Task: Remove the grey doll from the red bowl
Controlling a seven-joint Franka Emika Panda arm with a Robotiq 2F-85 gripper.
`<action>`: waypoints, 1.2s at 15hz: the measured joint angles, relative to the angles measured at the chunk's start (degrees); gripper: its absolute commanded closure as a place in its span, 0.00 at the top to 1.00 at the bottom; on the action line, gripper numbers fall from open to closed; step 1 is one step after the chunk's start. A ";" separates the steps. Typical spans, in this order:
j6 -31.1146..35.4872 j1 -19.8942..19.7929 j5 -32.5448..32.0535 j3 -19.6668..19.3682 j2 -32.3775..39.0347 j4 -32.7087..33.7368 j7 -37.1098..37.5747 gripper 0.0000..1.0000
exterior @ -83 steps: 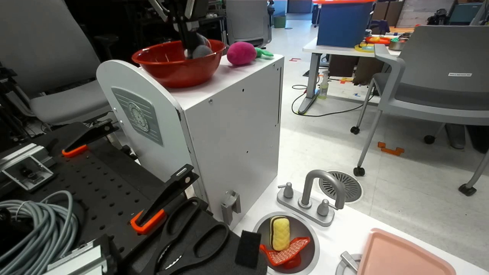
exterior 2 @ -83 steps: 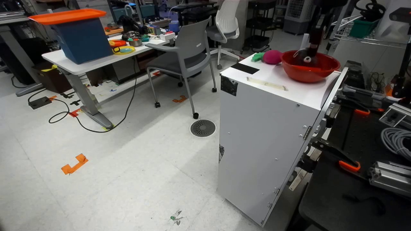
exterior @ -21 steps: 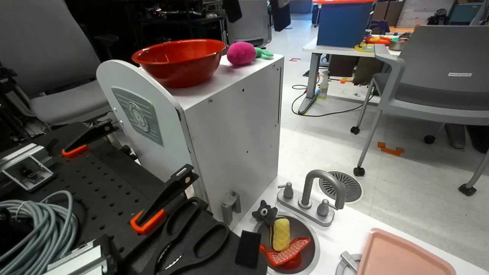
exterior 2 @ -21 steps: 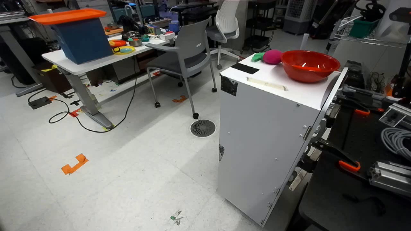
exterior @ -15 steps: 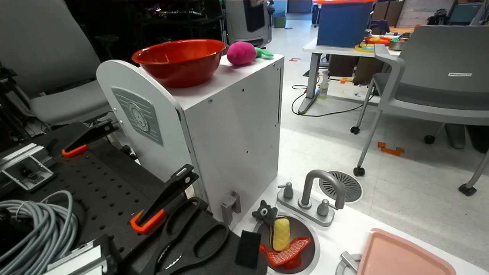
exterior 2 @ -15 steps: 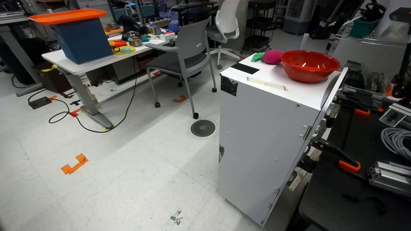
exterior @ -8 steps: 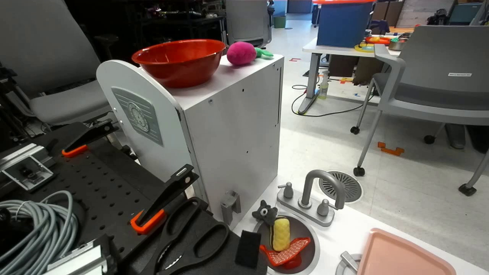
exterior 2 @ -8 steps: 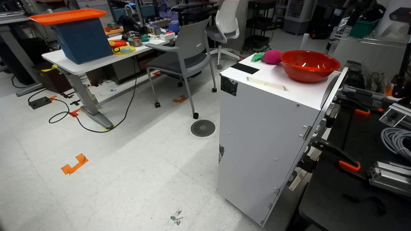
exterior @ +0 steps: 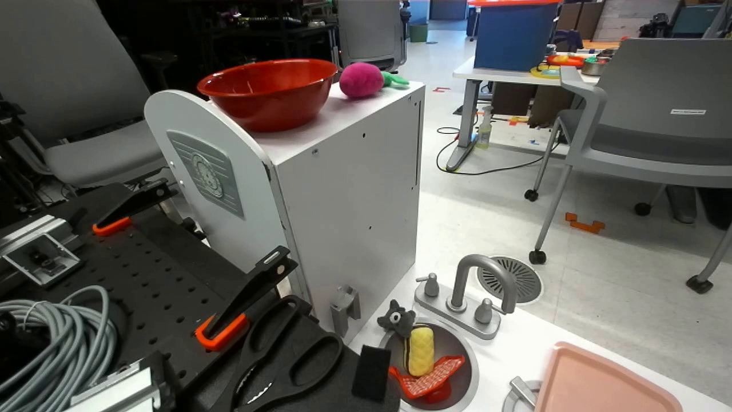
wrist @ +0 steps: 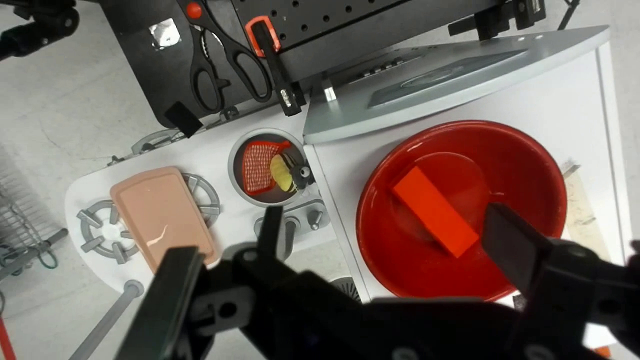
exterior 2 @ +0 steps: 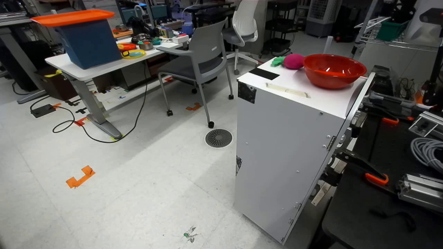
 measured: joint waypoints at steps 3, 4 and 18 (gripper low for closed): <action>-1.31 0.12 -2.05 2.46 -2.06 0.10 2.80 1.00; -1.31 0.28 -2.64 3.02 -2.42 0.12 3.17 1.00; -1.25 0.84 -3.12 3.24 -2.43 -0.04 3.32 1.00</action>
